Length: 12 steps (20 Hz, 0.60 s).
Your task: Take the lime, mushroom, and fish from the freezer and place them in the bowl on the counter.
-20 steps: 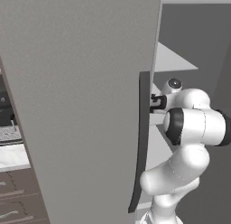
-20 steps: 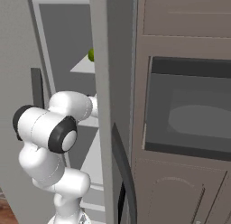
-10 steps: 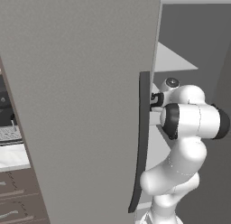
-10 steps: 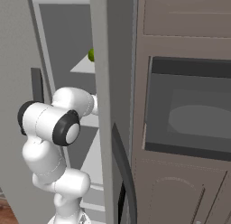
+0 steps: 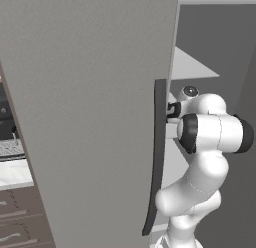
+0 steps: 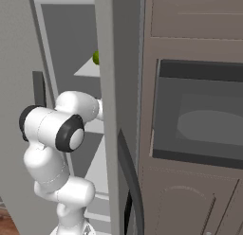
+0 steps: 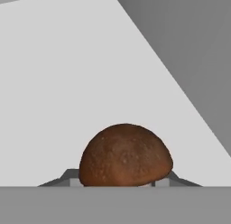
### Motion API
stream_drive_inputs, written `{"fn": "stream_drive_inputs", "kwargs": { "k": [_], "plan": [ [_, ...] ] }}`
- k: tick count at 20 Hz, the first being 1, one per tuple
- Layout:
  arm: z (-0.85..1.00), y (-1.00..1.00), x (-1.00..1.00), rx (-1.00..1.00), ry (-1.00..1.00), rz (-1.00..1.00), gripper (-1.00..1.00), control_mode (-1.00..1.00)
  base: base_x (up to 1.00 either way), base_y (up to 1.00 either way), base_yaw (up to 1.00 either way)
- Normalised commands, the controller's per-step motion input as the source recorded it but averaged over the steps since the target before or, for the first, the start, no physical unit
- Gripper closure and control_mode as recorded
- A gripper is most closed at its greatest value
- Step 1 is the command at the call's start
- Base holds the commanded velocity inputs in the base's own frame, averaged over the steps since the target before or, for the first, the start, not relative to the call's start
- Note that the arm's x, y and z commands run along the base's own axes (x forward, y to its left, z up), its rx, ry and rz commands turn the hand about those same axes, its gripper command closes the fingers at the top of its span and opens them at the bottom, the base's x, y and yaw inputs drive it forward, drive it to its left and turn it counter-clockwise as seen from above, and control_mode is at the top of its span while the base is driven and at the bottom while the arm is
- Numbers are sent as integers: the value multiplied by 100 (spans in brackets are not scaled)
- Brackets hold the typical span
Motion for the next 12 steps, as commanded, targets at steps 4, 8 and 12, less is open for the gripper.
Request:
{"fn": "stream_drive_inputs", "kwargs": {
  "k": [4, 8, 12],
  "plan": [
    [-7, 0, -25, 0, 1, 0, 100, -100, 0, 0, 0],
    [0, 7, -39, 0, 0, 0, 100, -100, 0, 0, 0],
    [0, 21, -44, 0, 0, 0, 100, -100, 0, 0, 0]
  ]
}}
